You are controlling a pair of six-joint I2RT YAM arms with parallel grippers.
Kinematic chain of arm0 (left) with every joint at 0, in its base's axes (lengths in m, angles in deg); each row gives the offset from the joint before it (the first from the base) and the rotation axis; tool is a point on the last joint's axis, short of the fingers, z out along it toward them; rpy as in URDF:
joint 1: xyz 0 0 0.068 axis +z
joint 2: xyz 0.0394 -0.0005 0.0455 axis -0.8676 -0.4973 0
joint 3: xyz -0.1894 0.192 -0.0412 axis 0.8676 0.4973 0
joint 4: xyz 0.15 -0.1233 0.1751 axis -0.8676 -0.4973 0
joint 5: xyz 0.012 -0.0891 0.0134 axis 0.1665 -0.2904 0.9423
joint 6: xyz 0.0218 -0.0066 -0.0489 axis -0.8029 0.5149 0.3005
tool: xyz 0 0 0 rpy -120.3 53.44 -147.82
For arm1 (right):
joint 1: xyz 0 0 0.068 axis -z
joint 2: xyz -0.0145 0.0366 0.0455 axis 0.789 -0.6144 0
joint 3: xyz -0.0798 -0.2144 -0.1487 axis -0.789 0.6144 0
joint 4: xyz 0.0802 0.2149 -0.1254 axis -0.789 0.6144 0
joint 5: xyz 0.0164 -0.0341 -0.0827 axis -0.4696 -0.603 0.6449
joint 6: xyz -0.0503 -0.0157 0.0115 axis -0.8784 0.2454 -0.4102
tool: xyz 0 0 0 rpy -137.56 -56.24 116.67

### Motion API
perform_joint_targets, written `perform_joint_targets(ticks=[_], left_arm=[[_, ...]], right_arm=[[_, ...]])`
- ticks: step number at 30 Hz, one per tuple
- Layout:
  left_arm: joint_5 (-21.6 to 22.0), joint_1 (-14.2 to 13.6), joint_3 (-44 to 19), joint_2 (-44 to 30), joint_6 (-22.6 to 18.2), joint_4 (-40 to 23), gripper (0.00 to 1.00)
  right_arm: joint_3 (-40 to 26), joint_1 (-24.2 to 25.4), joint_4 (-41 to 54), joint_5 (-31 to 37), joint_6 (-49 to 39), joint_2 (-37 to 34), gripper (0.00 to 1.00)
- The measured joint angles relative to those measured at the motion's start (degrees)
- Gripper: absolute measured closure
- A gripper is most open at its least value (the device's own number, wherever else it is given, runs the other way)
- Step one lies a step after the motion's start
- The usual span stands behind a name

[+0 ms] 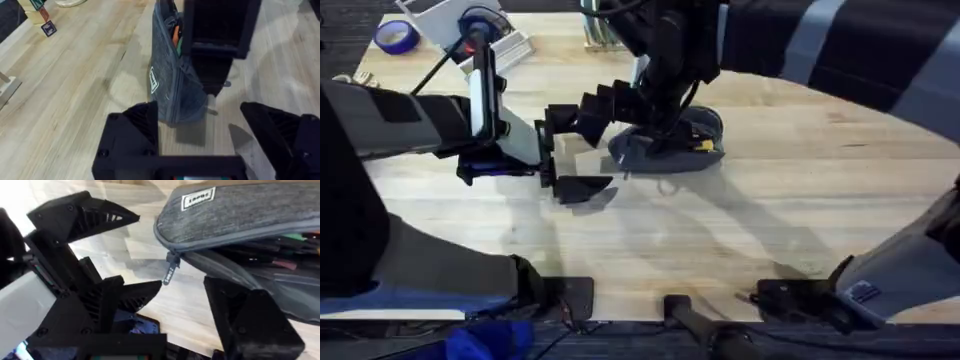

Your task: Unzip the bag, pick up the pens from the table one at a time and place them inside, then zip the bag closed.

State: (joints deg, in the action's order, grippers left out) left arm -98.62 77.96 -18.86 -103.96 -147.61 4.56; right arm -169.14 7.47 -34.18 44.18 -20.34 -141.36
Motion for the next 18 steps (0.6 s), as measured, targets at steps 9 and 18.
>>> perform_joint_targets(ticks=[9, 18], left_arm=[[0.04, 0.00, 0.00, -0.02, 0.00, 0.00, 0.008], [0.04, 0.00, 0.00, -0.02, 0.00, 0.00, 0.007]], right_arm=[[-0.04, 0.00, -0.09, -1.41, 3.29, -0.01, 0.031], [-0.06, -0.99, -0.09, -3.39, 6.44, -0.02, 0.032]])
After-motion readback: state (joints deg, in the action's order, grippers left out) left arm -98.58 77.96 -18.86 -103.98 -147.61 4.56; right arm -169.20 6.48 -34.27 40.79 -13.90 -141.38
